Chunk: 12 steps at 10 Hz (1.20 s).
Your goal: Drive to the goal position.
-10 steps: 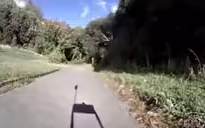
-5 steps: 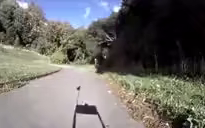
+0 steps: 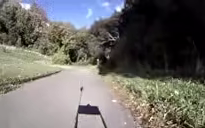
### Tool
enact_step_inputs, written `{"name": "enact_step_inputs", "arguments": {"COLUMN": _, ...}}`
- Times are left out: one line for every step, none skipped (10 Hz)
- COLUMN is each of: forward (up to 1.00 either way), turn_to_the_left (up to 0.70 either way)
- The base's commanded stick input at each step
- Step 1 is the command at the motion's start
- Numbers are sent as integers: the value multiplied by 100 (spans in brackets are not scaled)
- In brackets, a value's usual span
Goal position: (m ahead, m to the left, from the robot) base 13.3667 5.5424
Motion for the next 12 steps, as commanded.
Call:
{"name": "enact_step_inputs", "arguments": {"forward": 100, "turn_to_the_left": 33}}
{"name": "enact_step_inputs", "arguments": {"forward": 100, "turn_to_the_left": 24}}
{"name": "enact_step_inputs", "arguments": {"forward": 100, "turn_to_the_left": 17}}
{"name": "enact_step_inputs", "arguments": {"forward": 100, "turn_to_the_left": 11}}
{"name": "enact_step_inputs", "arguments": {"forward": 100, "turn_to_the_left": 0}}
{"name": "enact_step_inputs", "arguments": {"forward": 100, "turn_to_the_left": 0}}
{"name": "enact_step_inputs", "arguments": {"forward": 100, "turn_to_the_left": 0}}
{"name": "enact_step_inputs", "arguments": {"forward": 100, "turn_to_the_left": 0}}
{"name": "enact_step_inputs", "arguments": {"forward": 100, "turn_to_the_left": 0}}
{"name": "enact_step_inputs", "arguments": {"forward": 100, "turn_to_the_left": 0}}
{"name": "enact_step_inputs", "arguments": {"forward": 100, "turn_to_the_left": 0}}
{"name": "enact_step_inputs", "arguments": {"forward": 100, "turn_to_the_left": 0}}
